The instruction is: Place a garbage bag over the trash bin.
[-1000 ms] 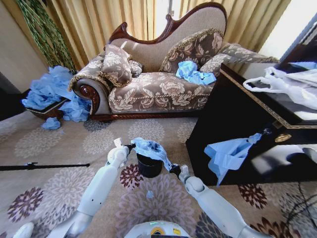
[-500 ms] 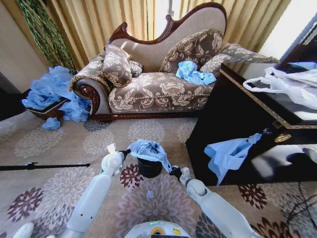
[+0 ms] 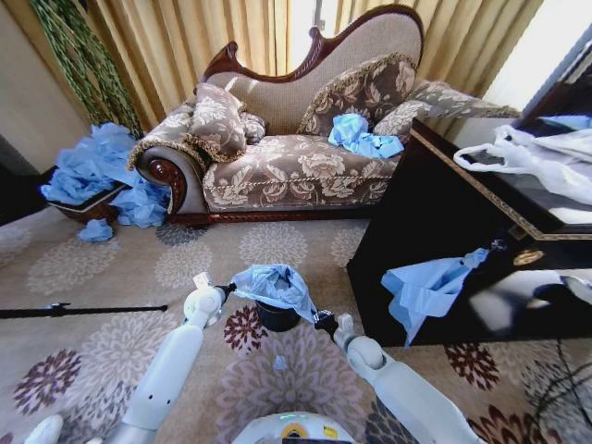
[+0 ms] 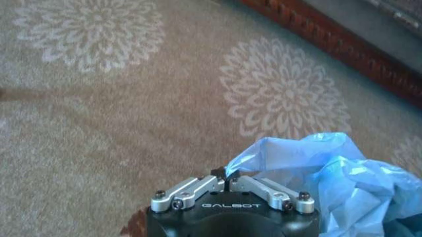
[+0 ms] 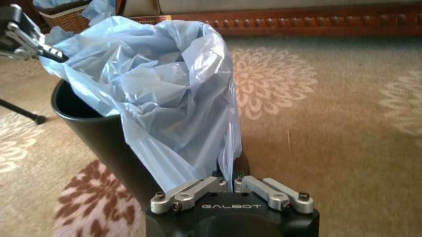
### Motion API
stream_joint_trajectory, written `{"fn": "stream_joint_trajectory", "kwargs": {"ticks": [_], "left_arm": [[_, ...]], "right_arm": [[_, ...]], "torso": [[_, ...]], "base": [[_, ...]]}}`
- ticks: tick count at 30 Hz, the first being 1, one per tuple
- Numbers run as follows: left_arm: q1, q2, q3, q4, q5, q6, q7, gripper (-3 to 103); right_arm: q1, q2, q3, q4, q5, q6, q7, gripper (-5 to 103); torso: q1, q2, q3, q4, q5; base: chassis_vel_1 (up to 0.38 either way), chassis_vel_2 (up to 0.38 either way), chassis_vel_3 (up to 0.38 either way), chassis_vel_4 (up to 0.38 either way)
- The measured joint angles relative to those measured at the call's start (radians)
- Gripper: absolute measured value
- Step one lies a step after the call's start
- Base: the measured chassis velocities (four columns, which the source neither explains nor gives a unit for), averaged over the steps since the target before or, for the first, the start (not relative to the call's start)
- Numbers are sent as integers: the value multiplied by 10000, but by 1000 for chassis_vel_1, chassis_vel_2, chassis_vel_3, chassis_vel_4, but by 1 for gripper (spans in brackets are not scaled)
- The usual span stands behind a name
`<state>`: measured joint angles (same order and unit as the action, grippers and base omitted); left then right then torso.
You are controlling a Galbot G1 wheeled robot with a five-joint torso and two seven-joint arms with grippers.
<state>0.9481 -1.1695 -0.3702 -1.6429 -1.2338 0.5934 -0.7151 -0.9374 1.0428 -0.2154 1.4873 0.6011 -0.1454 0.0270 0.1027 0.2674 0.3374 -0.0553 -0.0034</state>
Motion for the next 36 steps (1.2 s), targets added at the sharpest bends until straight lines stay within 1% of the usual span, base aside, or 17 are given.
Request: {"fn": "stream_joint_trajectory", "kwargs": {"ticks": [3,7,8,10,13,14,17,19,20,22,23,25,26,30,31,34,36], "left_arm": [[25,0,17,-23,-21,29,-18,0],[19,59,99,-570,-351,96,-243,0],[-17,73,153,-819,-524,101,-383,0],[-22,81,174,-923,-592,103,-440,0],[13,131,231,-1329,-856,157,-775,0],[13,131,231,-1329,-856,157,-775,0],[342,170,223,-1657,-1125,260,-1242,0],[436,171,206,-1634,-1120,263,-1286,0],[475,168,198,-1593,-1109,263,-1293,0],[612,59,188,-1033,-825,230,-1241,0],[612,59,188,-1033,-825,230,-1241,0],[591,-68,207,-403,-564,125,-1101,0],[591,-68,207,-403,-564,125,-1101,0],[288,-235,259,642,-312,42,-844,0],[288,-235,259,642,-312,42,-844,0],[50,-294,323,1149,-122,-78,-646,0],[23,-294,332,1172,-103,-97,-615,0]], "right_arm": [[-83,-70,0,172,111,-66,84,0],[-185,-228,49,552,404,-204,321,0],[-186,-250,61,679,587,-272,431,0],[-183,-250,61,736,678,-305,501,0],[-192,-250,52,995,1056,-450,762,0],[-192,-250,52,995,1056,-450,762,0],[-307,-278,-33,1320,1397,-662,991,0],[-336,-241,-39,1309,1398,-674,1004,0],[-342,-221,-39,1293,1398,-674,1005,0],[-353,2,-38,940,1304,-653,1006,0],[-353,2,-38,940,1304,-653,1006,0],[-336,172,-26,668,1213,-601,1005,0],[-336,172,-26,668,1213,-601,1005,0],[-298,371,72,218,1008,-492,956,0],[-298,371,72,218,1008,-492,956,0],[-244,506,143,-73,885,-412,925,0],[-231,518,151,-93,871,-396,925,0]], "torso": [[0,0,0,1,0],[0,0,0,1,0],[0,0,0,1,1],[0,0,0,0,0],[0,0,0,1,1],[0,0,0,1,1],[0,0,0,0,-1],[0,0,0,2,-3],[0,0,0,1,-1],[0,0,0,2,-2],[0,0,0,2,-2],[1,0,0,2,-1],[1,0,0,2,-1],[0,0,0,0,0],[0,0,0,0,0],[1,0,0,0,-1],[1,0,0,0,0]], "base": [[0,0,0,0],[0,0,0,0],[0,0,0,0],[0,0,0,0],[0,0,0,0],[0,0,0,0],[0,0,0,0],[0,0,0,0],[0,0,0,0],[0,0,0,0],[0,0,0,0],[0,0,0,0],[0,0,0,0],[0,0,0,0],[0,0,0,0],[0,0,0,0],[0,0,0,0]]}}
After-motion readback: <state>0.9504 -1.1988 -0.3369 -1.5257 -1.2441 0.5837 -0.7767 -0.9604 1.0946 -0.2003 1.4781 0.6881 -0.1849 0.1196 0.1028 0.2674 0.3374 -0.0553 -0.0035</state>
